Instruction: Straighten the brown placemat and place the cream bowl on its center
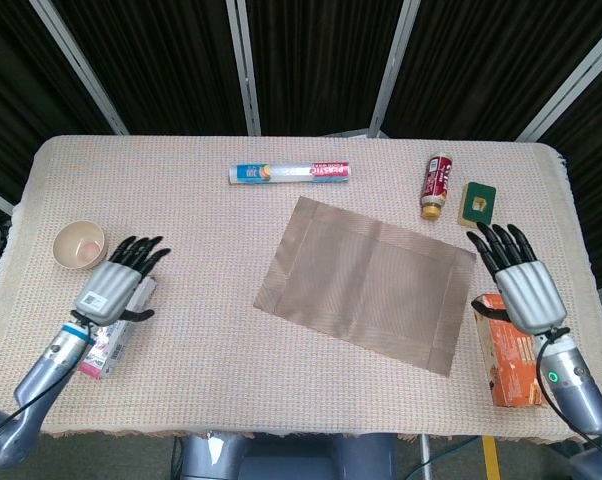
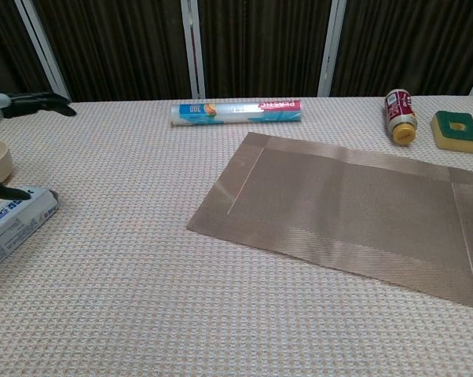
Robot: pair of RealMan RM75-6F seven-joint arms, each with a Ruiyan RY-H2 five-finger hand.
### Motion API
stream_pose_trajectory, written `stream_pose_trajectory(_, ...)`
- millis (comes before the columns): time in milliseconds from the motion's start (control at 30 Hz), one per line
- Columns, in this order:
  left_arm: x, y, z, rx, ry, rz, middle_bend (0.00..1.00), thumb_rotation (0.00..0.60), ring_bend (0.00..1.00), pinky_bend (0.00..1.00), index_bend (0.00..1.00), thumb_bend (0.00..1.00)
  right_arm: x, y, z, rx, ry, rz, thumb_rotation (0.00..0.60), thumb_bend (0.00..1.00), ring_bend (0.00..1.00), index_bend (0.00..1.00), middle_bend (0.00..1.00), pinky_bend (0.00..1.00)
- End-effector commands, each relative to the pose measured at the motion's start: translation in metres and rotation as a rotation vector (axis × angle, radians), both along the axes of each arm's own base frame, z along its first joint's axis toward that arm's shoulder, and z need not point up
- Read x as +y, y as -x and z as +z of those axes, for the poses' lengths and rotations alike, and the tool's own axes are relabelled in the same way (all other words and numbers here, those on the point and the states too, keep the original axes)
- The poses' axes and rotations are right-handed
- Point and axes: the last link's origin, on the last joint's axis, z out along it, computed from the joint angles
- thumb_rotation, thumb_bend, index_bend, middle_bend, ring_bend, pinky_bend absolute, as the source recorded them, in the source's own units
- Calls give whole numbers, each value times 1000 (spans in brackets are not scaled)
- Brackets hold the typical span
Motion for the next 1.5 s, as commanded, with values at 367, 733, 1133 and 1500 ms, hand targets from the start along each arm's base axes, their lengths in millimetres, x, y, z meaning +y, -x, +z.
stream_pose_trajectory(367, 36, -80, -91, 54, 82, -170, 0, 600, 0, 0, 357, 122, 67, 14, -6, -131, 36, -286, 600, 0, 0, 0, 0, 0)
stream_pose_trajectory(733, 51, -85, -140, 70, 120, -158, 0, 600, 0, 0, 360, 125, 64, 19, -7, -106, 38, -290, 600, 0, 0, 0, 0, 0)
stream_pose_trajectory(1133, 53, -93, -158, 65, 138, -176, 0, 600, 0, 0, 360, 127, 62, 24, -5, -114, 41, -307, 600, 0, 0, 0, 0, 0)
stream_pose_trajectory(1500, 57, -99, -167, 95, 128, -188, 0, 600, 0, 0, 363, 222, 61, 26, -5, -111, 44, -304, 600, 0, 0, 0, 0, 0)
